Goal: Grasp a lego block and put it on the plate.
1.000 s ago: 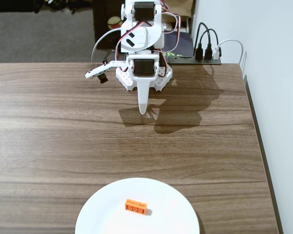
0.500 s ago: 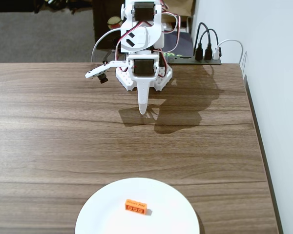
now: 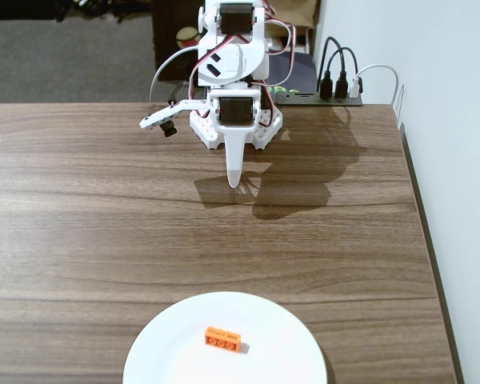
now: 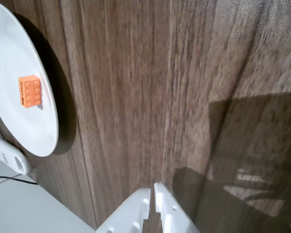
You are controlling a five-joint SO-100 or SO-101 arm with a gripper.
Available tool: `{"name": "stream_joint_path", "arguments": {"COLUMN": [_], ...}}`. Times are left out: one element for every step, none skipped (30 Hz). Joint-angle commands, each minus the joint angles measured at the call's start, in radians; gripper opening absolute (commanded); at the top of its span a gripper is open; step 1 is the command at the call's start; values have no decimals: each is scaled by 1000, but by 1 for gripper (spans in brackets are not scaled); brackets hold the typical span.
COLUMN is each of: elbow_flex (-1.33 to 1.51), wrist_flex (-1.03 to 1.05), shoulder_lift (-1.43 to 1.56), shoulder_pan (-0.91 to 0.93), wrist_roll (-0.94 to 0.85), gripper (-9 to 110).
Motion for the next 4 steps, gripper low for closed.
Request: {"name": "stream_joint_path", "arguments": {"elbow_flex": [-5,-5,-5,-5], "wrist_flex": [2,2,2,2], "shoulder_lift": [2,2,2,2], "shoulder_pan": [3,3,3,3], "wrist_roll": [5,5,5,5], "gripper": [1,1,1,1]}}
